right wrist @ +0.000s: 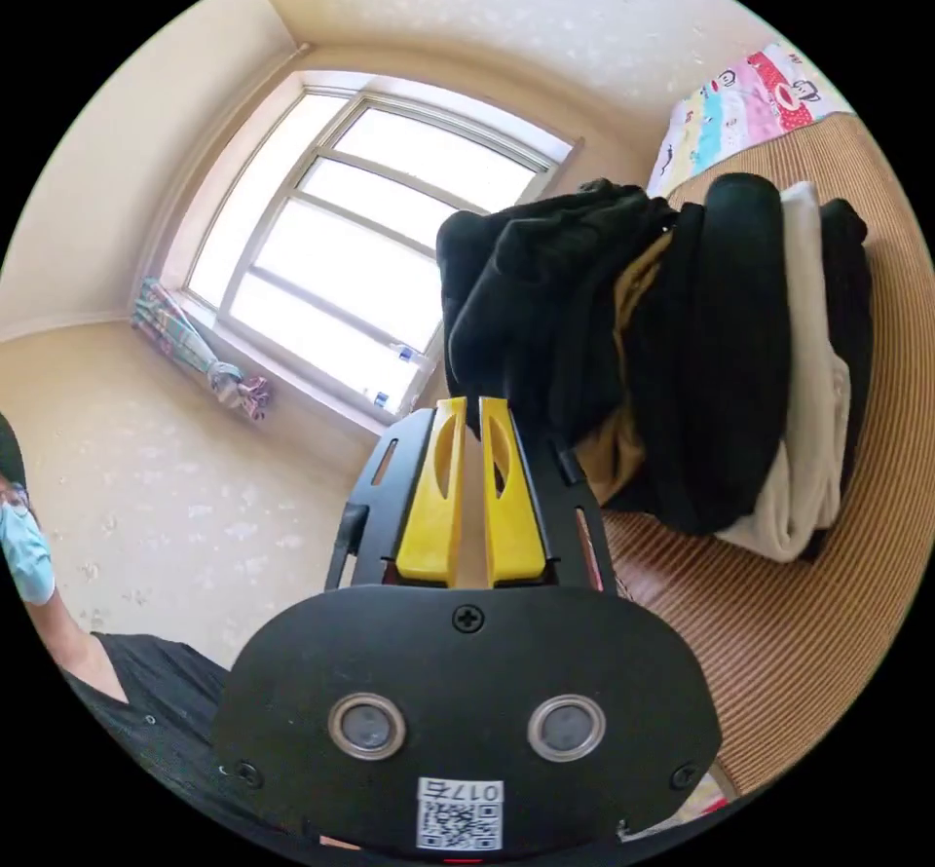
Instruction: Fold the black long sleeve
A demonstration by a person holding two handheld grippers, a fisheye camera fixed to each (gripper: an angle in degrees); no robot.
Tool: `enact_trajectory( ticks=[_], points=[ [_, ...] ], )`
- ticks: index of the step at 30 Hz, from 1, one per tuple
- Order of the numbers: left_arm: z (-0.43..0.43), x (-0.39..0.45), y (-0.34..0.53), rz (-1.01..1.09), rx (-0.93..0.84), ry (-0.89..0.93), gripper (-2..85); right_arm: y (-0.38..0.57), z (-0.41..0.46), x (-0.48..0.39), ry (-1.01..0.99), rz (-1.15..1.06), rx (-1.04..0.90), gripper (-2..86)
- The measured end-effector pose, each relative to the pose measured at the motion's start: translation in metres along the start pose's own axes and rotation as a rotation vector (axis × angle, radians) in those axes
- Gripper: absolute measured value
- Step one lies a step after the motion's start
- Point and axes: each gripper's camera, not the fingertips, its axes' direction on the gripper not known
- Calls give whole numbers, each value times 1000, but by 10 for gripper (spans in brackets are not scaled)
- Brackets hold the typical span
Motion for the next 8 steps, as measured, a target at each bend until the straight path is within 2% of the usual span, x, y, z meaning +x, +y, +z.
enact_trajectory(
  ticks=[3,5,6,8],
  points=[
    [16,19,-7,118,-23,-57,99,75,-59,11,315,-41,-158,68],
    [28,37,-12,213,-20,-63,85,124,-129,19,638,-11,-226,68],
    [36,50,-15,271,-7,-51,72,133,-149,18,728,4,-226,69],
    [46,71,-21,348,18,-13,56,156,-236,3,1063,88,-159,75]
  ],
)
